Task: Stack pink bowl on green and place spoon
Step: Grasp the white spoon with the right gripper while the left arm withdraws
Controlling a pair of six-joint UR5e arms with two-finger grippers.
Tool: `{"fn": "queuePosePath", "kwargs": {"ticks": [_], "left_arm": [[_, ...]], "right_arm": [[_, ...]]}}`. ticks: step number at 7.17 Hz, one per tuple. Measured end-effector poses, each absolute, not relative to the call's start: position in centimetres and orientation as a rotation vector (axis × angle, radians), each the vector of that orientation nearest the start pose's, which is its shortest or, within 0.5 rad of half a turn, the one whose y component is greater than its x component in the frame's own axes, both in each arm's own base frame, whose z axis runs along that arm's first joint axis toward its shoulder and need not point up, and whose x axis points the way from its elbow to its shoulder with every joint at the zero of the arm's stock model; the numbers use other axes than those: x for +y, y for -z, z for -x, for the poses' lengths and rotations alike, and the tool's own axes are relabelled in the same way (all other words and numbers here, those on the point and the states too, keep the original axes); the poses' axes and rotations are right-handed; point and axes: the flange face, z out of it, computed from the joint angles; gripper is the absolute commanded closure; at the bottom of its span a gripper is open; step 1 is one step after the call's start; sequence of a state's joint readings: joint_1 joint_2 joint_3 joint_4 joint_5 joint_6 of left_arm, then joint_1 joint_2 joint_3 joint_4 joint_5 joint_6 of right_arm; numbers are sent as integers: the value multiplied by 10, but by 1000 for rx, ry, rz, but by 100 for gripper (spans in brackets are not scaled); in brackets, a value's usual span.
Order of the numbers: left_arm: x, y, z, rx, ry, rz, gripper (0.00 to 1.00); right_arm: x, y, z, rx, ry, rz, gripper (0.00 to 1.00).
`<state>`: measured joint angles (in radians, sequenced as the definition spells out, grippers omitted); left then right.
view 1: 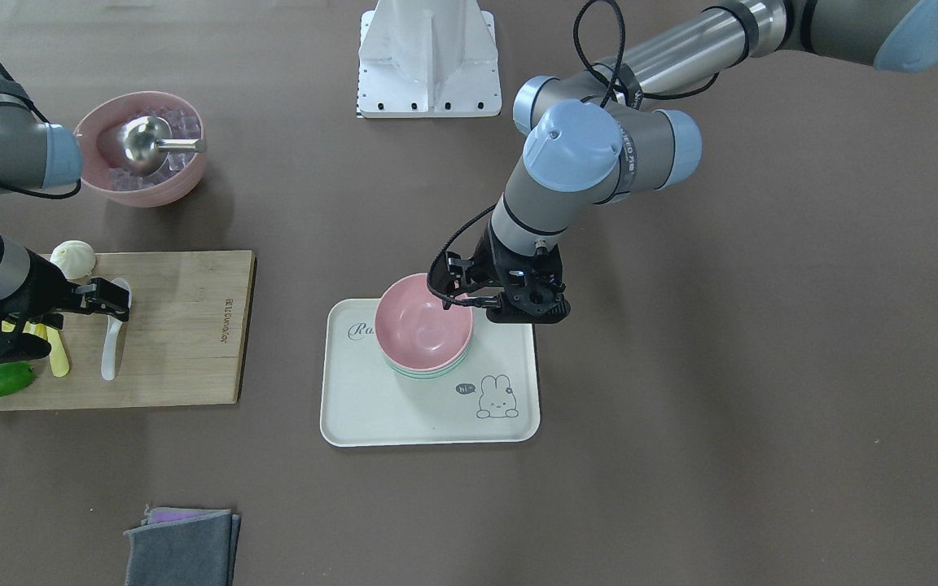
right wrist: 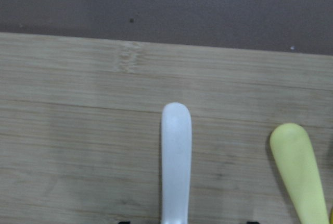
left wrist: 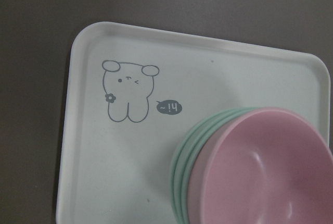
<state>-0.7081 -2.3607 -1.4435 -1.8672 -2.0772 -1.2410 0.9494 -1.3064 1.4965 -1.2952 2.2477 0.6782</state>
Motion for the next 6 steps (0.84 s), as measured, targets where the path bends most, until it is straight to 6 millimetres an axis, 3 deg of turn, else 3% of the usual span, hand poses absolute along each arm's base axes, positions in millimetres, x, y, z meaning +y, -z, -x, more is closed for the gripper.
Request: {"fn": "queuePosePath", "kwargs": {"ticks": [1, 6], "left_arm": [[-543, -192, -503, 1045, 100, -61, 2], [-541, -195, -500, 1045, 99, -62, 2]], "right_arm": [[-546, -524, 308, -798, 106, 42, 100], [-552, -507, 316, -824, 112, 25, 100]]}}
